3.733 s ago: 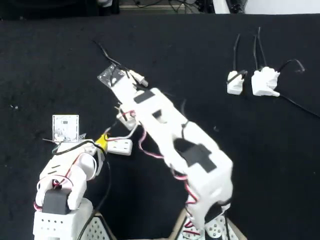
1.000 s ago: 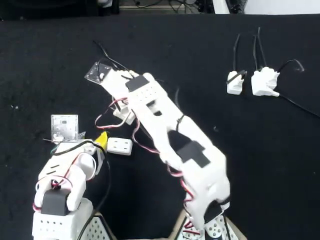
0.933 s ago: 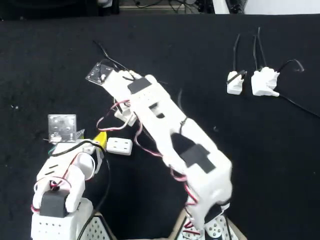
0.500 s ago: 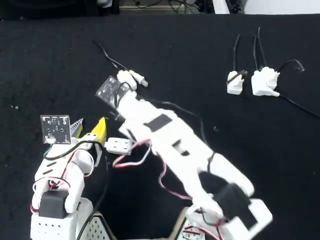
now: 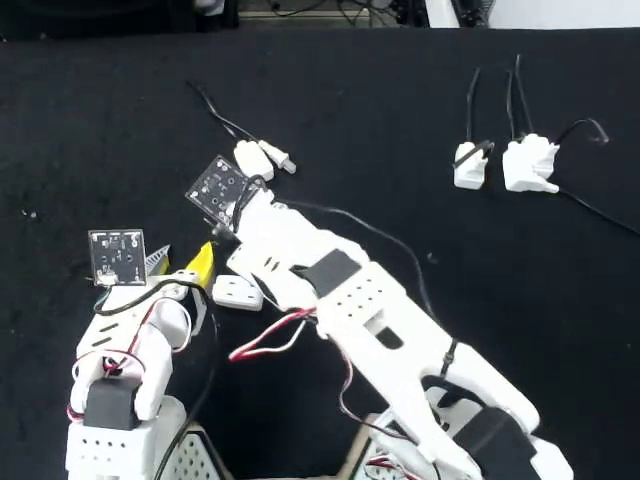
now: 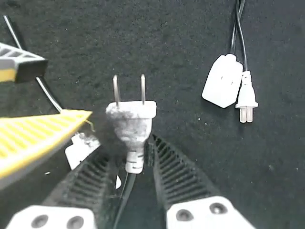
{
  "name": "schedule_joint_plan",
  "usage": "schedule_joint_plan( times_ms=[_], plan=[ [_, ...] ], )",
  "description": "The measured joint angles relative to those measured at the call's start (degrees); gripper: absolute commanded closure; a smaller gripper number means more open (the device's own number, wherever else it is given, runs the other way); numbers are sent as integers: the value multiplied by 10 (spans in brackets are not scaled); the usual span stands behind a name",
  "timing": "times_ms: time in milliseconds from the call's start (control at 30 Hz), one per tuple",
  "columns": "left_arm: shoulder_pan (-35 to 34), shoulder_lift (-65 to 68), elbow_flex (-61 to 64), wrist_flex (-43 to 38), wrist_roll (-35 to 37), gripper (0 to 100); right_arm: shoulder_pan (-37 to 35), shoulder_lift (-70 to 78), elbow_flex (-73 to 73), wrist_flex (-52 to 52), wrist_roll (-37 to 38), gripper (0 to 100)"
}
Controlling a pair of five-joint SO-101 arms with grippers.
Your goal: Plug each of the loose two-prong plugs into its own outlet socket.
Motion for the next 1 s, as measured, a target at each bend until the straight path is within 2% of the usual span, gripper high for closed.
schedule_joint_plan(
  times_ms=[267,467,700,1000],
  plan=[
    [1,0,0,0,-5,790,-19,-44,18,9,-1,988],
    [-39,0,0,0,-5,790,-11,-45,36,9,-1,988],
    [-43,-1,-34,12,-5,790,-10,-46,47,9,-1,988],
    [-45,-1,-50,14,-8,789,-8,36,47,-14,-2,988]
  ],
)
